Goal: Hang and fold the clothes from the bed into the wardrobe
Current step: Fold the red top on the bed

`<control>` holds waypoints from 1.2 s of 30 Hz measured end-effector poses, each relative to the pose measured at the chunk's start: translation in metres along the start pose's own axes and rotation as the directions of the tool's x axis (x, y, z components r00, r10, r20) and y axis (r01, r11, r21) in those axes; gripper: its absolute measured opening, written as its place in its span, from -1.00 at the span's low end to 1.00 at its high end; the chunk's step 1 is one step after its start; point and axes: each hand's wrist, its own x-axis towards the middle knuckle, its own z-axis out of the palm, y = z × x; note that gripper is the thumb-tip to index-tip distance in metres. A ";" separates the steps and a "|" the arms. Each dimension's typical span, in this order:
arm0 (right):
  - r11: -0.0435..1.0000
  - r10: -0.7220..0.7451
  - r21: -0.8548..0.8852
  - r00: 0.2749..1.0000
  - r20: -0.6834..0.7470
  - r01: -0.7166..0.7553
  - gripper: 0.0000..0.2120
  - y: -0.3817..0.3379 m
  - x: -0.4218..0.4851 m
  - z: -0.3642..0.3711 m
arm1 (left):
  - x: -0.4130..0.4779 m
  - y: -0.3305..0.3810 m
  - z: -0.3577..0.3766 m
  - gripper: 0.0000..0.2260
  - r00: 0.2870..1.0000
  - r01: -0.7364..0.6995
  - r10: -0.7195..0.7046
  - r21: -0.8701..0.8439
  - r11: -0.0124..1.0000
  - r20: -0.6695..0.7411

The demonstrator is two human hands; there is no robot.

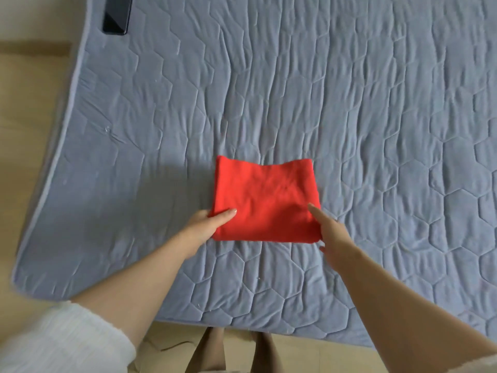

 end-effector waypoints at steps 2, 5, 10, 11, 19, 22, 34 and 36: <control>0.993 0.075 -0.086 0.997 -0.006 -0.075 -0.78 0.040 0.002 -0.001 | -0.001 -0.042 0.006 -0.80 0.997 0.072 -0.074 0.083 0.994 0.015; 0.983 0.137 -0.126 0.991 -0.001 -0.136 -0.78 0.086 0.004 0.000 | 0.000 -0.089 0.013 -0.70 0.994 0.104 -0.108 0.194 0.976 0.010; 1.000 -0.022 -0.015 1.000 -0.001 0.022 -0.88 0.107 0.017 0.008 | 0.015 -0.109 0.024 -0.65 0.998 0.055 -0.050 0.206 0.977 -0.027; 0.998 -0.053 -0.017 0.999 -0.009 0.053 -0.89 0.107 0.019 0.009 | 0.017 -0.107 0.027 -0.68 0.998 0.019 -0.009 0.187 0.982 -0.057; 0.967 -0.084 -0.254 0.977 -0.195 0.033 -0.66 0.112 0.017 0.007 | 0.013 -0.091 0.034 -0.61 0.935 0.079 0.085 0.437 0.896 -0.343; 0.737 -0.478 -0.630 0.848 -0.228 0.246 -0.51 0.108 -0.003 0.013 | -0.008 -0.083 0.046 -0.44 0.824 -0.020 0.457 0.789 0.614 -0.335; 0.021 -0.460 -0.931 0.831 0.314 0.364 -0.39 0.128 0.082 0.054 | 0.062 -0.118 0.054 -0.53 0.717 -0.278 0.659 0.960 -0.029 0.228; 0.001 -0.474 -0.930 0.820 0.322 0.366 -0.38 0.131 0.094 0.056 | 0.074 -0.123 0.054 -0.51 0.730 -0.276 0.644 0.961 -0.027 0.227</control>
